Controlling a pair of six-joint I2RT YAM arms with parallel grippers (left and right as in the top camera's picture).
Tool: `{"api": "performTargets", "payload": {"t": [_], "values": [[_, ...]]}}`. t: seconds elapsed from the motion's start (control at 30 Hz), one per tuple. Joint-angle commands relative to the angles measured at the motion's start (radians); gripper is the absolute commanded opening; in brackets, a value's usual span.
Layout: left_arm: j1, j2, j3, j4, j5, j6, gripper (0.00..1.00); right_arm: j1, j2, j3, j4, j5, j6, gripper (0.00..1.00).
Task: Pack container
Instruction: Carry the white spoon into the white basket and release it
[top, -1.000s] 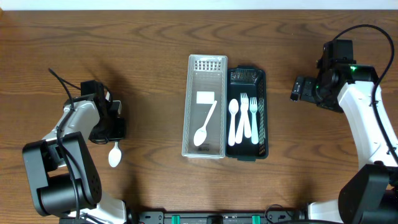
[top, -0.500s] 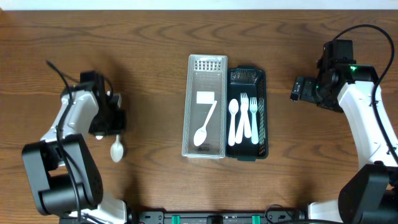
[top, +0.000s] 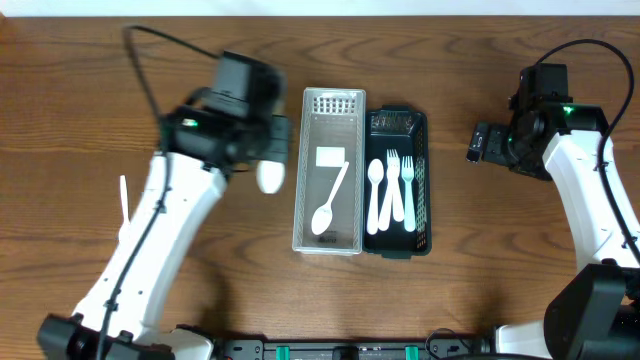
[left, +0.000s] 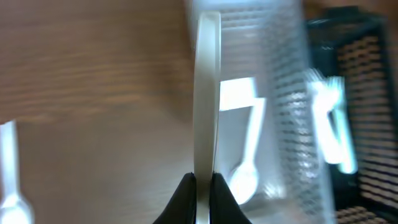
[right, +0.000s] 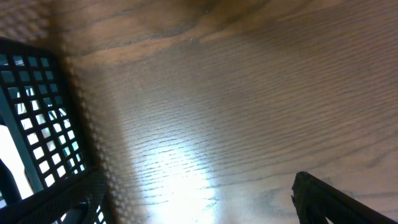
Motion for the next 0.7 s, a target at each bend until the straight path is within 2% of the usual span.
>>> {"api": "performTargets", "payload": {"t": [0.0,0.33,0.47,0.5,0.57,0.63,0.67], "values": [[-0.082,0.058,-0.009,0.043,0.004,-0.098,0.06,-0.002,0.002,-0.001,0.000,0.000,-0.013,0.99],[-0.212,0.346,-0.011,0.088,0.005,-0.097,0.06,-0.002,0.002,-0.001,-0.001,0.000,-0.013,0.99],[-0.221,0.387,-0.011,0.089,0.005,-0.097,0.06,-0.002,0.002,-0.001,-0.005,0.000,-0.013,0.99],[-0.221,0.387,-0.011,0.089,0.005,-0.097,0.10,-0.002,0.002,-0.001,-0.005,0.000,-0.013,0.99],[-0.221,0.380,-0.009,0.089,0.005,-0.093,0.39,-0.002,0.002,-0.001,-0.004,0.000,-0.013,0.99],[-0.220,0.368,-0.003,0.085,0.005,-0.074,0.41,-0.002,0.002,-0.001,-0.004,0.000,-0.014,0.99],[-0.220,0.357,0.003,0.081,0.005,-0.058,0.49,-0.002,0.002,-0.001,-0.005,0.000,-0.014,0.99]]}}
